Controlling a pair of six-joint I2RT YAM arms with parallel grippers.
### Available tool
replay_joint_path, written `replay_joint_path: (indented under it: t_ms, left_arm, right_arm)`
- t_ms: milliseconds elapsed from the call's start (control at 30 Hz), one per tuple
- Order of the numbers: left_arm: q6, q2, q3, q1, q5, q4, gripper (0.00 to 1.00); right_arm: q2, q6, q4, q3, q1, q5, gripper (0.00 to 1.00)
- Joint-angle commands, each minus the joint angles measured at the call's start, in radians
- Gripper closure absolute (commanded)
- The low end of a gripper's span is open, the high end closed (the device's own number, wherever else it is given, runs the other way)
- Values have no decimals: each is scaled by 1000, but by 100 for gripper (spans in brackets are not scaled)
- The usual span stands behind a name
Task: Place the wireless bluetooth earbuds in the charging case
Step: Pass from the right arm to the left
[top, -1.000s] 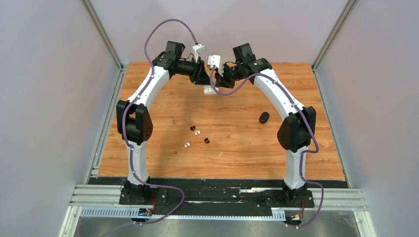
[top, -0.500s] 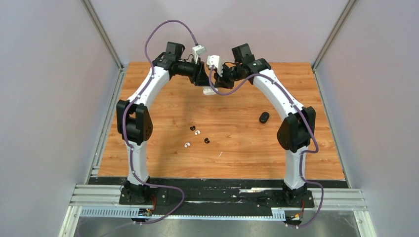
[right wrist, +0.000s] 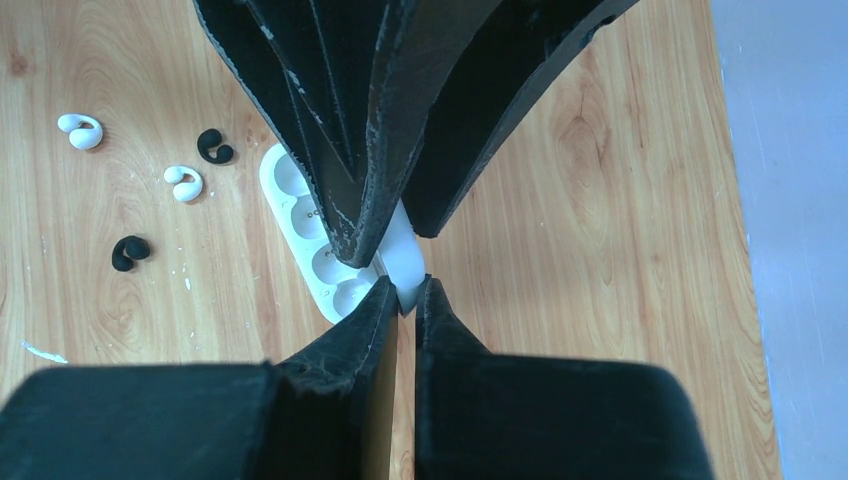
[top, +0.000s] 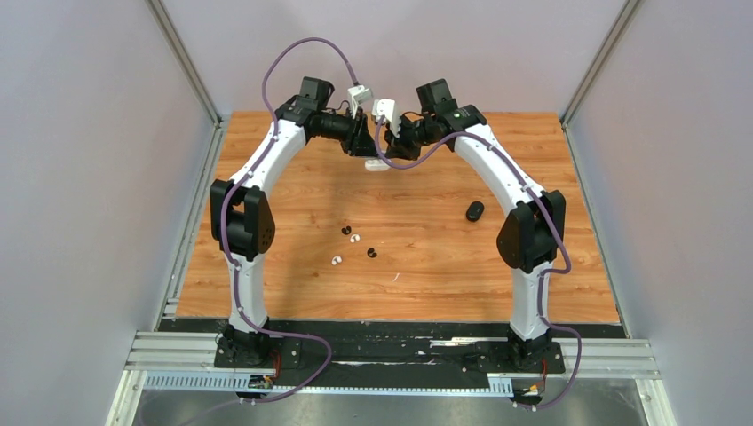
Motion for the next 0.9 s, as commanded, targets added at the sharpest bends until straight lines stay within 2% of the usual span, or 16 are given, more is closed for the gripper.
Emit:
replay_joint_path:
  t_ms: [0,67,200,333,600,733,867]
  left_arm:
    - [21,-7,-2,0,19,17,63]
    - [13,-6,-5,1,26,28,69]
    - [17,-8,-15,1,36,42,88]
    - [17,-20,-35,1,38,67,100]
    - [12,-77,-111,11,18,156,100]
    - [15,-108,-141,27,1,210,100]
    - [10,-150,-183,47,-9,275,100]
  right_arm:
    - [-6,6,13,49,8,-33,100]
    - [-7,5,14,49,8,-34,100]
    - [-12,5,21,45,9,-37,100]
    - [-15,3,27,43,8,-36,99]
    - [-34,68,35,67,-5,-4,69]
    - [-91,151,35,67,-60,-74,55]
    - [-130,258,50,37,-133,-152,48]
